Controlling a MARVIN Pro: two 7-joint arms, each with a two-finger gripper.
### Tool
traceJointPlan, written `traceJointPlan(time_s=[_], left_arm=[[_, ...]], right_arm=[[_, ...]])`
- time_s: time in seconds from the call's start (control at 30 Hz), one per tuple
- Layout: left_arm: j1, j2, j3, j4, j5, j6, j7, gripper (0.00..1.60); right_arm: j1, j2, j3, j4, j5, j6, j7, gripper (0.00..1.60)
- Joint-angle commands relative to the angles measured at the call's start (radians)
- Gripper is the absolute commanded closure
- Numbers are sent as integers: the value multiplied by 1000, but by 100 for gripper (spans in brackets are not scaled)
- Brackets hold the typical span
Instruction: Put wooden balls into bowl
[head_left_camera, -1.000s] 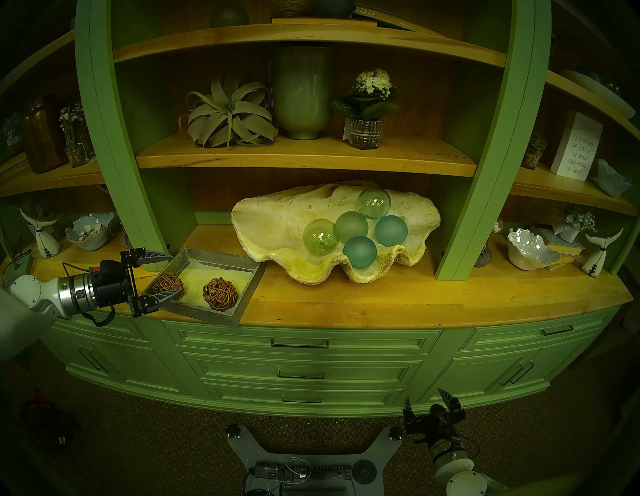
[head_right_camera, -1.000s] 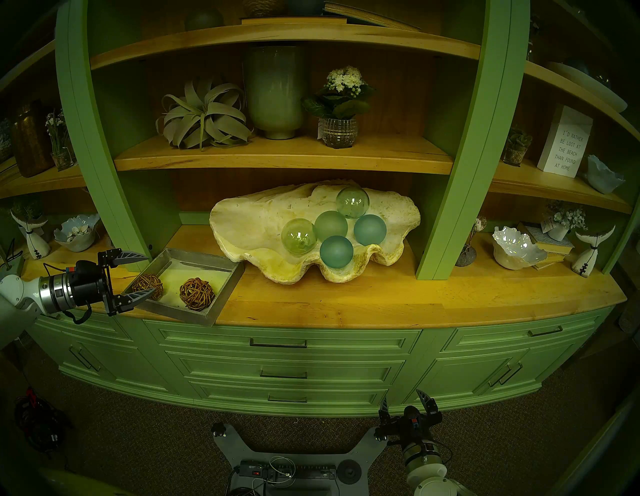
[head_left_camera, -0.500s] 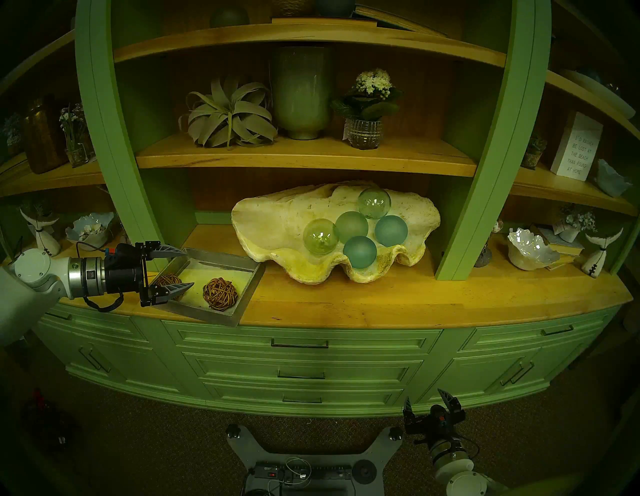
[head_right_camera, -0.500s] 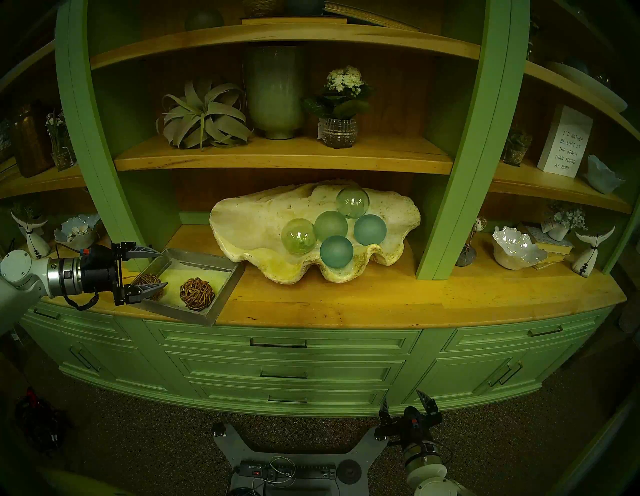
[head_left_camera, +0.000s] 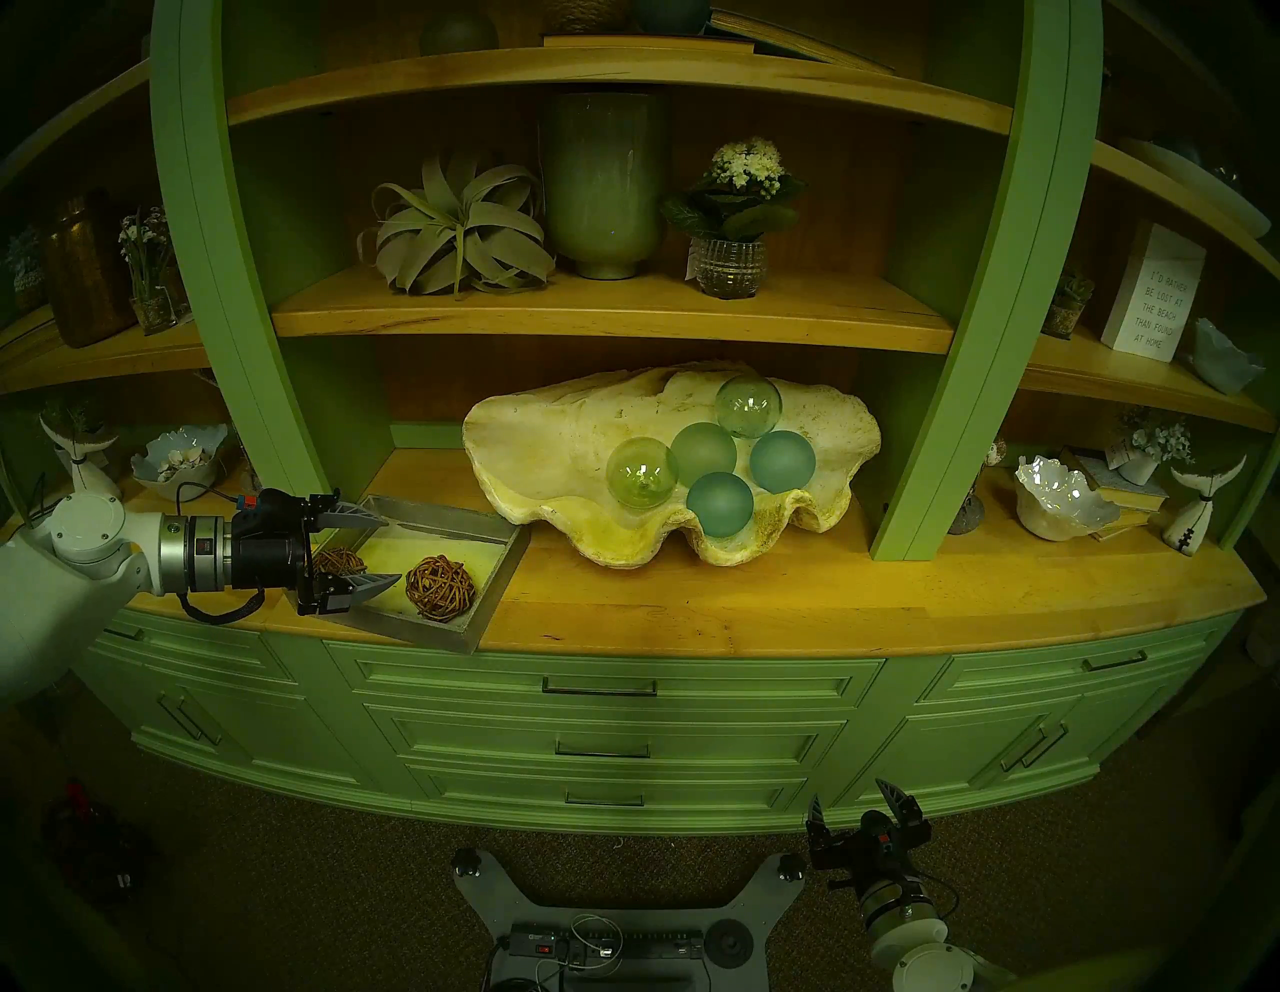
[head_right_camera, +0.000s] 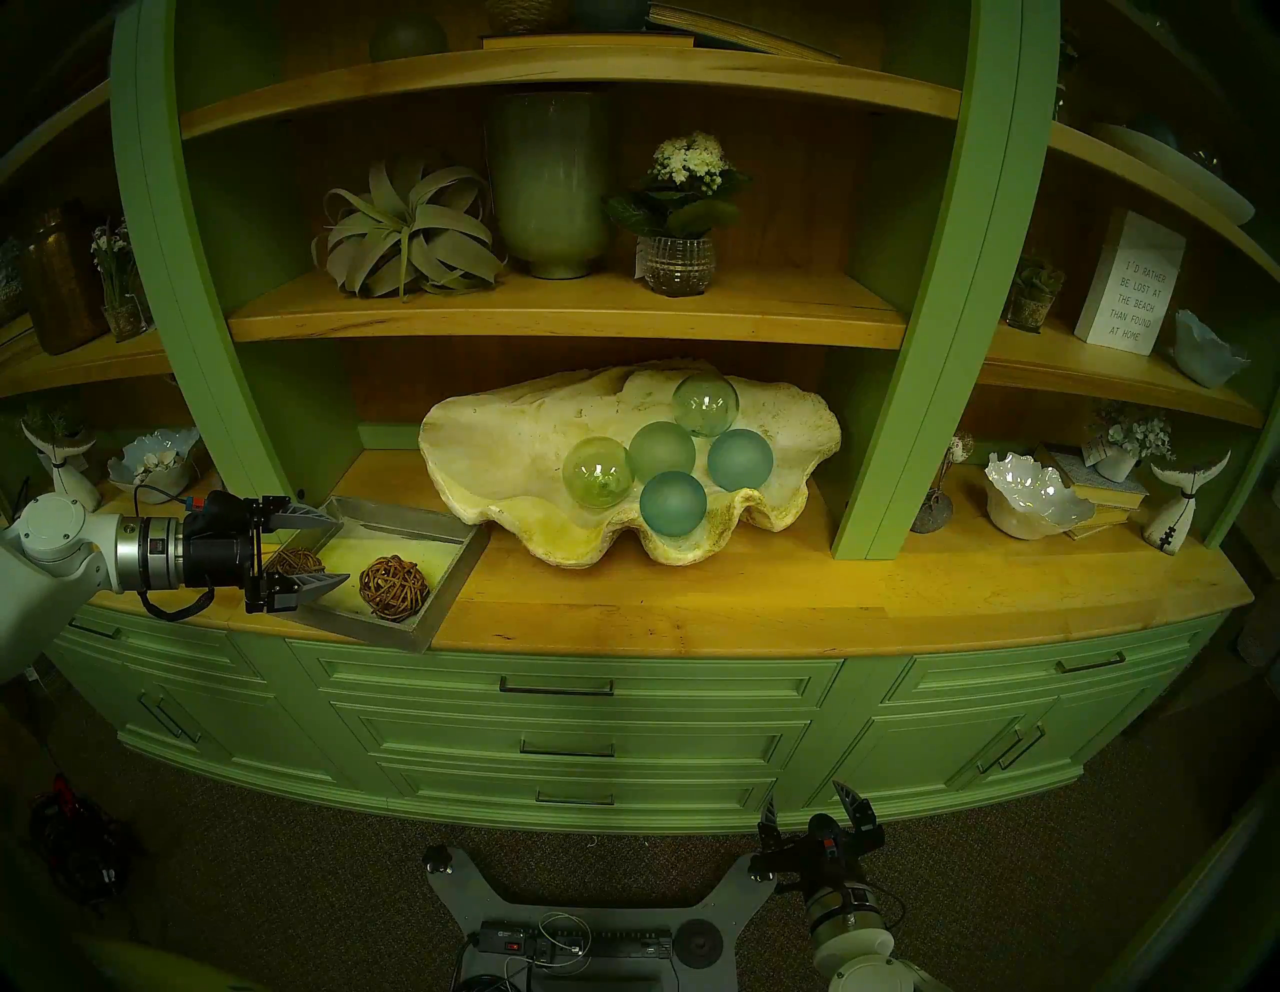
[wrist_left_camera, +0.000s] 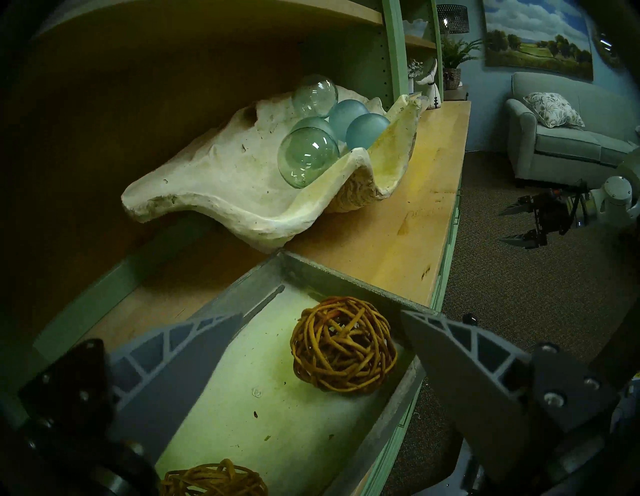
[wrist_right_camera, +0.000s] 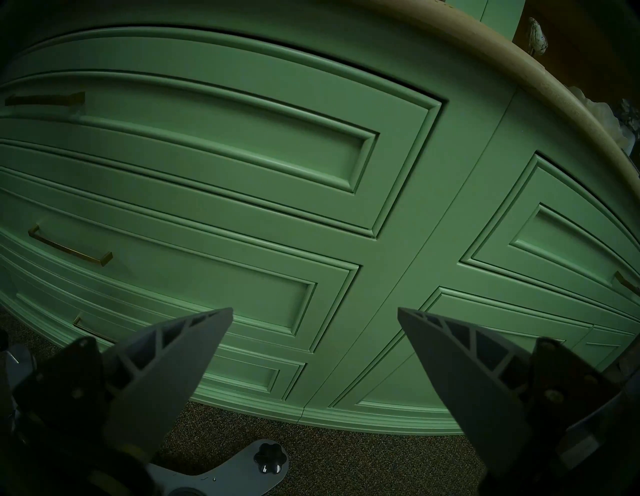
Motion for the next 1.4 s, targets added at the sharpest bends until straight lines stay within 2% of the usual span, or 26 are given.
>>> traceJointPlan(time_s=[0.0, 0.1, 0.17, 0.23, 0.37, 0.43, 0.47, 0.57, 0.63, 0.67, 0.7, 0.8, 1.37], left_arm=[[-120, -85, 3, 5, 42, 39, -2, 0], [-133, -111, 4, 8, 65, 54, -5, 0], [-168, -133, 20, 18, 87, 69, -10, 0], [-160, -147, 10, 14, 101, 75, -9, 0], [-209, -186, 33, 32, 145, 100, -20, 0], [-199, -200, 23, 33, 161, 106, -19, 0], [-229, -213, 38, 46, 175, 115, -25, 0], [-236, -232, 32, 55, 198, 128, -30, 0], [-279, -249, 51, 77, 220, 145, -44, 0], [-245, -250, 28, 67, 225, 143, -42, 0], [-290, -261, 54, 89, 240, 155, -55, 0], [-287, -274, 43, 95, 260, 166, -66, 0], [-419, -332, 78, 179, 412, 239, -231, 0]], right_arm=[[8, -2, -1, -18, -2, -6, 1, 0], [9, -3, -1, -17, -2, -6, 1, 0], [9, -3, -1, -16, -2, -6, 1, 0], [9, -3, -1, -16, -2, -6, 1, 0], [10, -3, -1, -15, -2, -6, 1, 0], [10, -3, -1, -15, -2, -6, 1, 0], [10, -3, -1, -15, -2, -6, 1, 0], [10, -3, -1, -14, -2, -6, 1, 0], [10, -3, -1, -14, -2, -6, 1, 0], [10, -3, -1, -14, -2, -6, 1, 0], [10, -3, -1, -14, -2, -6, 1, 0], [10, -3, -1, -14, -2, -6, 1, 0], [11, -3, -2, -15, -2, -7, 1, 0]])
